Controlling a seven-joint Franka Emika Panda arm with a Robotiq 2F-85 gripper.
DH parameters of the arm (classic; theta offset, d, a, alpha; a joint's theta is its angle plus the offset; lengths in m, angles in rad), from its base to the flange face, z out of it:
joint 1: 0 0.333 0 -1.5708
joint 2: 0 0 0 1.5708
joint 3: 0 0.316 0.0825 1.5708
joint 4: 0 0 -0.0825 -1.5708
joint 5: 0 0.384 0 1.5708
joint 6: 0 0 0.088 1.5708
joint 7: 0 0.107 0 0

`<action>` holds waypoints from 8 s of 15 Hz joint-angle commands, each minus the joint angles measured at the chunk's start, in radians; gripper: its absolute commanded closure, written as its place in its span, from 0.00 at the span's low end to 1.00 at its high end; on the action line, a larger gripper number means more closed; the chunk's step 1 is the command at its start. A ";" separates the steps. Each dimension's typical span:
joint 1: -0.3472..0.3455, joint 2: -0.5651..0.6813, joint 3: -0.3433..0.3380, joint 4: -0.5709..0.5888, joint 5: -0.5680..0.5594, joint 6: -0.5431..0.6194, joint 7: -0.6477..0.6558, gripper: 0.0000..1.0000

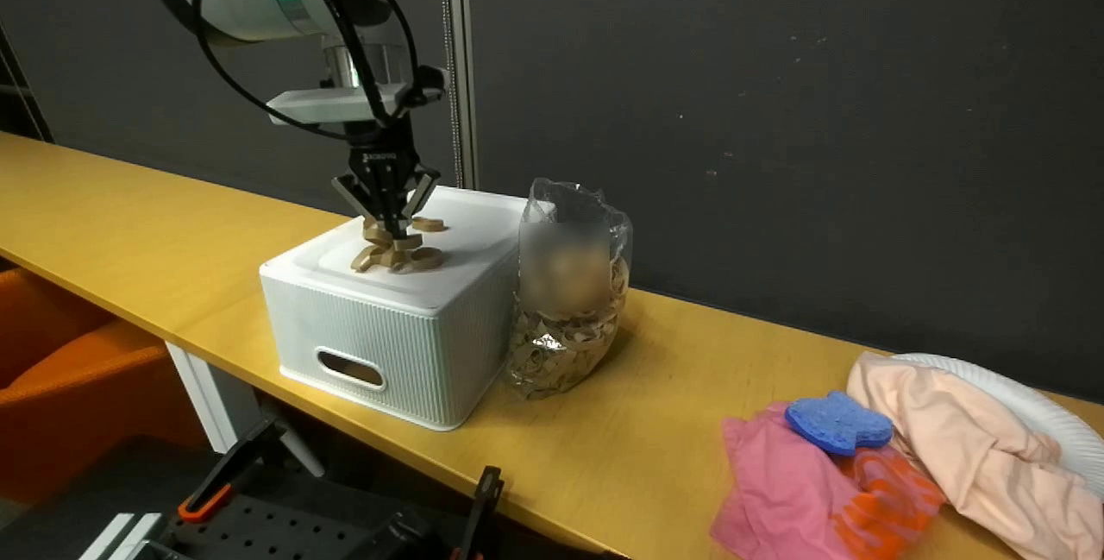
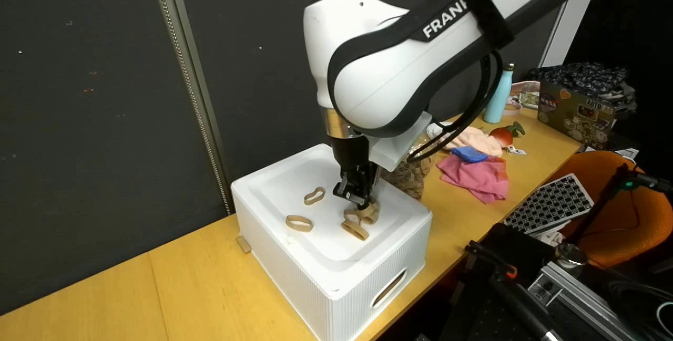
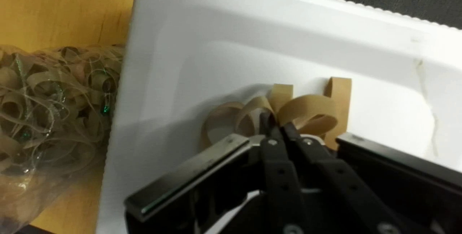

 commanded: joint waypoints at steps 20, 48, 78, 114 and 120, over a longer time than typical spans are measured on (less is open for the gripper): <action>-0.016 0.041 -0.025 -0.006 -0.017 0.071 0.023 0.48; -0.143 -0.176 -0.118 0.021 -0.025 -0.025 0.003 0.99; -0.222 -0.011 -0.180 0.126 -0.014 -0.012 -0.010 0.34; 0.033 0.042 0.032 0.000 0.077 0.069 0.082 0.26; 0.038 0.039 0.033 -0.001 0.072 0.068 0.084 0.73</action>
